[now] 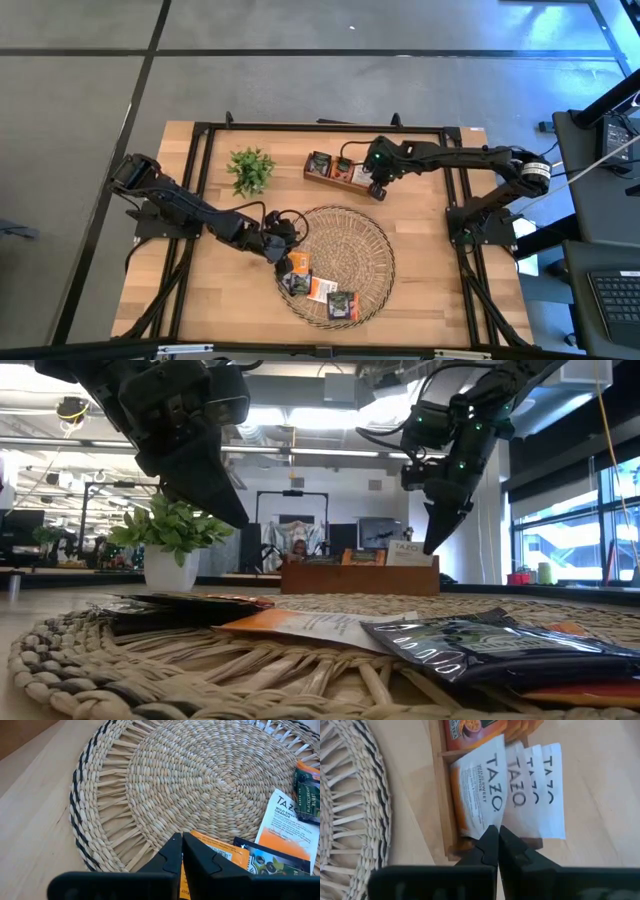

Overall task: Pick & Place Tea
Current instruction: Put the white and orange tea bag into the right section of the wooden organizer

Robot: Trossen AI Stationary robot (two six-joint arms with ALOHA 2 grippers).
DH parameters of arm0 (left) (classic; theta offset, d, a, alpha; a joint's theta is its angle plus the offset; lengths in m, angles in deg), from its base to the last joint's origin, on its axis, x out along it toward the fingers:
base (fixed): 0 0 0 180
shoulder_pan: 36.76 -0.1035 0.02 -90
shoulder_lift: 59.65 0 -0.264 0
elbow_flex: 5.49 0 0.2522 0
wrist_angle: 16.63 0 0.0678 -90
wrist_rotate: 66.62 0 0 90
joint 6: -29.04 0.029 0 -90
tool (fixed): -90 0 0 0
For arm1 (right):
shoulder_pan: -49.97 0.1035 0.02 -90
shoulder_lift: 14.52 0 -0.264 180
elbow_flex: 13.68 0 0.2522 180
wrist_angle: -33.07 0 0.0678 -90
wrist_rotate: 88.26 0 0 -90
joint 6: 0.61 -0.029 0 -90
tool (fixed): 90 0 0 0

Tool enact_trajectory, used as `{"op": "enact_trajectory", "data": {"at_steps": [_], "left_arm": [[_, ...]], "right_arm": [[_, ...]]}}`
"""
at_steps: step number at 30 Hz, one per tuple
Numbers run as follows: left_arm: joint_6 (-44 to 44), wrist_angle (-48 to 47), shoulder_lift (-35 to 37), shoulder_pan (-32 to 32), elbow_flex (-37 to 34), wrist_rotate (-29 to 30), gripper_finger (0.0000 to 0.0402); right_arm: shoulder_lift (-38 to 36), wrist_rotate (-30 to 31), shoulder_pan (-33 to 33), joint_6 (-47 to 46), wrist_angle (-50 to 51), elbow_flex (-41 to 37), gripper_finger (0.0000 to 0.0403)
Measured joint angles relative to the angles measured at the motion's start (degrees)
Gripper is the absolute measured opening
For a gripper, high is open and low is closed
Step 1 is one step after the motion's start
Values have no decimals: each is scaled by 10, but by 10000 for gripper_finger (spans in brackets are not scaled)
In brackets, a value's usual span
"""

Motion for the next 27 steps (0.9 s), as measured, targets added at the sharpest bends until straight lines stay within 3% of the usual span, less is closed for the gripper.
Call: {"op": "enact_trajectory", "data": {"at_steps": [9, 13, 18, 27], "left_arm": [[0, 0, 0, 0, 0, 0, 9], [0, 0, 0, 0, 1, 0, 9], [0, 0, 0, 0, 1, 0, 13], [0, 0, 0, 0, 1, -1, 9]], "right_arm": [[0, 6, 0, -3, -6, 0, 23], [0, 38, 0, -31, -5, 0, 25], [0, 80, 0, 0, -5, 0, 25], [0, 20, 0, 9, 6, 0, 26]]}}
